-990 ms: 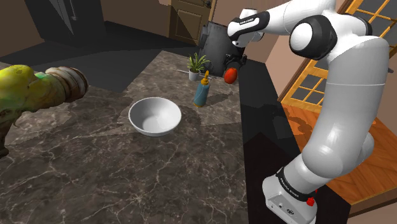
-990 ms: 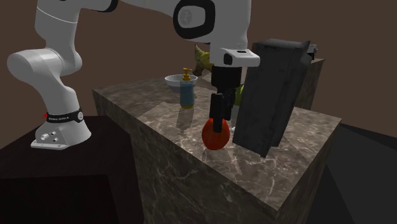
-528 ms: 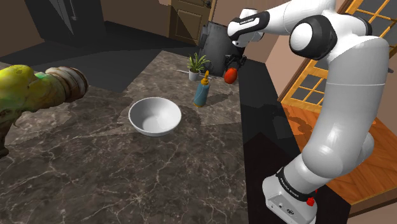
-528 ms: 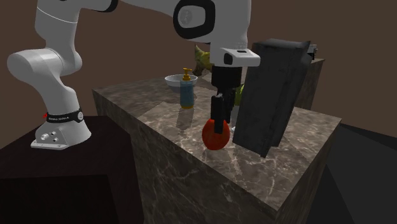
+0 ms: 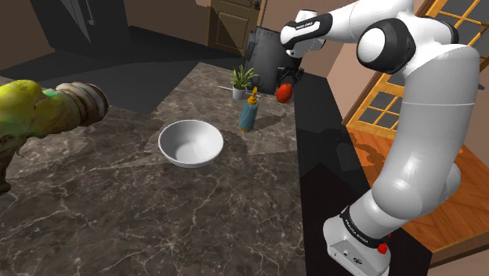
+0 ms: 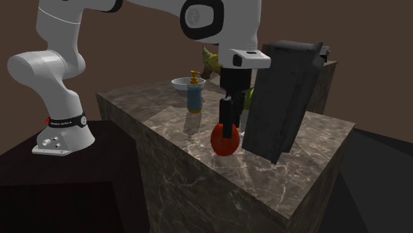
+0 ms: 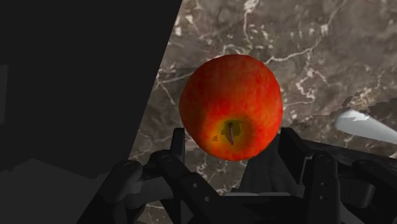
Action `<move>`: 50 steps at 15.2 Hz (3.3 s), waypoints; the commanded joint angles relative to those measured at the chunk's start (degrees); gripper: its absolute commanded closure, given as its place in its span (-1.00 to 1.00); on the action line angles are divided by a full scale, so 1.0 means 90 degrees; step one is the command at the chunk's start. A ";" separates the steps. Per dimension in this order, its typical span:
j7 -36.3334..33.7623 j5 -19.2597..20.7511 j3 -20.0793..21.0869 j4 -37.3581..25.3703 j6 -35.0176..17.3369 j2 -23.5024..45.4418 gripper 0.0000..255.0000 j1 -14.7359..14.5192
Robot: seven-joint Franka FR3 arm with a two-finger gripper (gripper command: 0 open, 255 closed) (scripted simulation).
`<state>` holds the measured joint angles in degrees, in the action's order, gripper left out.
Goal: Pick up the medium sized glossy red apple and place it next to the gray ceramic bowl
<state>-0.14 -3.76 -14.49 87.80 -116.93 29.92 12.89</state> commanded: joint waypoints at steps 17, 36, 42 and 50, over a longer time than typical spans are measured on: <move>-0.0001 0.0084 -0.0055 -0.0986 0.1325 -0.0337 1.00 0.0008; -0.0302 0.0257 -0.0040 -0.1321 0.2317 -0.0997 1.00 -0.0277; -0.1092 0.0593 0.0168 0.0348 0.1877 -0.2221 1.00 -0.0896; -0.1968 0.0808 0.0525 0.1562 0.1652 -0.3183 1.00 -0.1391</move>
<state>-17.90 3.50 -9.73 101.86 -102.06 1.25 0.35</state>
